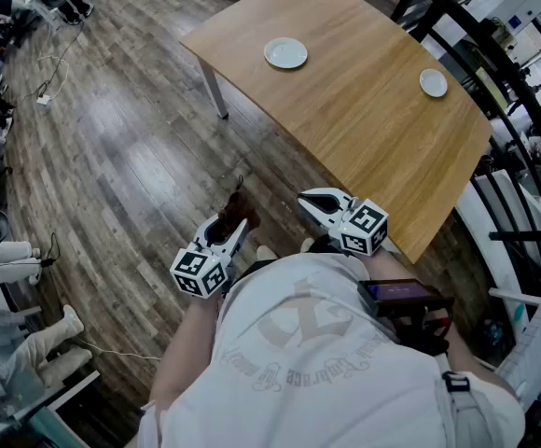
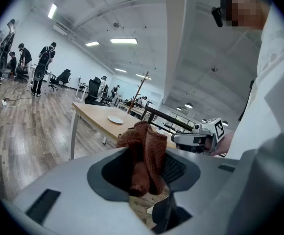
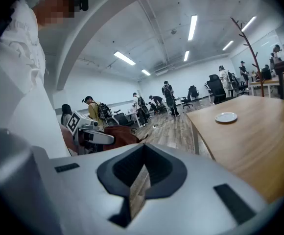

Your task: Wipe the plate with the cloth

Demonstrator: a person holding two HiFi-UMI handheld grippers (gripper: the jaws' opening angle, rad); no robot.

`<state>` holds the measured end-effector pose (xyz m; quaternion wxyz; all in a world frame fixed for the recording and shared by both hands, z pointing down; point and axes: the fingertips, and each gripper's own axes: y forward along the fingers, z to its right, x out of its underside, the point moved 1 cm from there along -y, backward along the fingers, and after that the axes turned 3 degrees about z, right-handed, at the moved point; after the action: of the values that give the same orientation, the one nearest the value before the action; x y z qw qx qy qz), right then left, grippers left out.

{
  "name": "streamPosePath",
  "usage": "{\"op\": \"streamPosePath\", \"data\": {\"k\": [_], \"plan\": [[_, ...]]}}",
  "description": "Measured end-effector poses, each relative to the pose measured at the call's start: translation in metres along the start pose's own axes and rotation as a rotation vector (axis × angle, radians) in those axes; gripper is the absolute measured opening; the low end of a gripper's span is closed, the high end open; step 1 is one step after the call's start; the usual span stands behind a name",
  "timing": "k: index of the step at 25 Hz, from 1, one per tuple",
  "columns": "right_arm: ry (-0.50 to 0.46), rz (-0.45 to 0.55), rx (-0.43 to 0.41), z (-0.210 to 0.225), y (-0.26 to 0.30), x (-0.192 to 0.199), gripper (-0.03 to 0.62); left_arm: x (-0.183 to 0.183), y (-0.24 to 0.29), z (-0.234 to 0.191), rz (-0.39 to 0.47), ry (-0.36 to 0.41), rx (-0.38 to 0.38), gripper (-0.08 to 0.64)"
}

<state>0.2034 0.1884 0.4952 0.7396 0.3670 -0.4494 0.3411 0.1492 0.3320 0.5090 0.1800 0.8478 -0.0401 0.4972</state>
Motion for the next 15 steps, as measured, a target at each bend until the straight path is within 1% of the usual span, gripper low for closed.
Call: {"op": "streamPosePath", "data": {"k": [5, 9, 15], "plan": [[-0.009, 0.011, -0.002, -0.001, 0.002, -0.009, 0.014, -0.001, -0.004, -0.004, 0.000, -0.002, -0.010, 0.175], [0.021, 0.039, 0.003, -0.003, 0.001, -0.009, 0.014, 0.003, -0.007, -0.003, 0.000, -0.010, -0.014, 0.175], [0.059, 0.051, 0.011, -0.007, 0.008, -0.009, 0.014, 0.006, -0.017, -0.007, 0.011, -0.013, -0.021, 0.175]]}}
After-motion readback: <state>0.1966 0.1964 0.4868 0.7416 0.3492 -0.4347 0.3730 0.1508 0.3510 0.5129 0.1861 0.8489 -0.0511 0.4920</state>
